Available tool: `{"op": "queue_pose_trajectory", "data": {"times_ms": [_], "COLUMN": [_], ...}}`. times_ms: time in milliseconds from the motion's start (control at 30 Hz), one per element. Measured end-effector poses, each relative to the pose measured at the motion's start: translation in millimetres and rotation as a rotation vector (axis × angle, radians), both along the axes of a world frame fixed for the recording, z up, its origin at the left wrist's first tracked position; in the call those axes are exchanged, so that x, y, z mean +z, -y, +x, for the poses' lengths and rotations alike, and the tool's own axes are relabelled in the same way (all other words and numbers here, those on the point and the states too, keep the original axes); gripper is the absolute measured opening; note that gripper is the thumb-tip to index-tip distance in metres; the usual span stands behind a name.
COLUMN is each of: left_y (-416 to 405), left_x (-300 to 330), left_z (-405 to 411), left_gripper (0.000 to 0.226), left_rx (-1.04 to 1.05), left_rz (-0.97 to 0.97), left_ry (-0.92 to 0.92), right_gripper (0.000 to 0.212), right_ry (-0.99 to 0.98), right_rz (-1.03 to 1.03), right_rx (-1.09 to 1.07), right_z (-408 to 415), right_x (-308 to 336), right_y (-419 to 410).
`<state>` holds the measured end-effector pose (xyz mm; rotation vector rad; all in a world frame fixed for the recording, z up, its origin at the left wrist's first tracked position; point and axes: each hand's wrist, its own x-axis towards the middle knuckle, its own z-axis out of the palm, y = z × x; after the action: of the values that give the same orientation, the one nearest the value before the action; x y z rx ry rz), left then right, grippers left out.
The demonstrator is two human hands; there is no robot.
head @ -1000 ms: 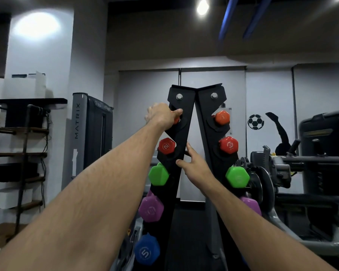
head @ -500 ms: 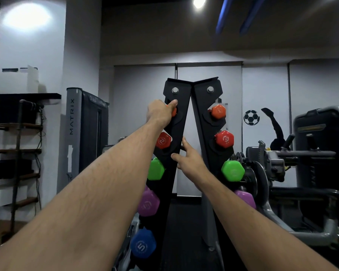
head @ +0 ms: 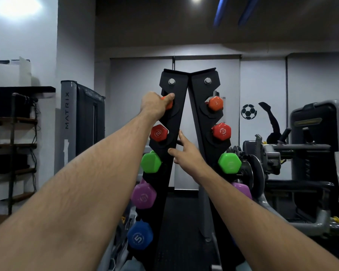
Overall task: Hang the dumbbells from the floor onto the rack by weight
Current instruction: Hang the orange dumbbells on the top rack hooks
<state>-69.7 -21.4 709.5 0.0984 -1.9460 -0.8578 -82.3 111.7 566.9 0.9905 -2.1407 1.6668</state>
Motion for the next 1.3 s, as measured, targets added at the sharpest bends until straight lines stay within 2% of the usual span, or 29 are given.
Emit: {"op": "queue_pose_trajectory", "data": {"times_ms": [133,367,500,667,900,1100,1300], "left_y": [-0.9,-4.7,-4.1,-8.0,-7.2,-11.9,-11.7], "left_x": [1.3,-0.6,-7.5,-12.1,-9.0,-6.9,-11.6], "left_z": [0.1,1.2,-2.4,0.4,3.2,4.1,5.6], "left_gripper": [0.063,0.062,0.065,0.058,0.055,0.052,0.058], "left_rx": [0.013,0.03,0.033,0.03,0.031,0.068,0.044], "left_rz": [0.007,-0.009,-0.022,-0.023,-0.035,-0.029,-0.031], "left_ry": [0.01,0.034,0.013,0.002,0.037,0.057,0.055], "right_gripper": [0.094,0.092,0.088,0.075,0.067,0.067,0.067], "right_ry": [0.017,0.0,0.005,-0.036,-0.046,-0.044,-0.062], "right_rz": [-0.005,0.02,0.027,0.033,0.065,0.085,0.111], "right_rx": [0.012,0.014,-0.015,-0.017,-0.015,-0.01,-0.012], "right_z": [-0.6,-2.5,0.6,13.4,19.8,21.9,26.3], "right_x": [1.1,3.5,6.8,11.8,17.2,19.4,18.5], "right_y": [2.2,0.3,-2.6,-12.9,-17.9,-17.8,-23.0]}}
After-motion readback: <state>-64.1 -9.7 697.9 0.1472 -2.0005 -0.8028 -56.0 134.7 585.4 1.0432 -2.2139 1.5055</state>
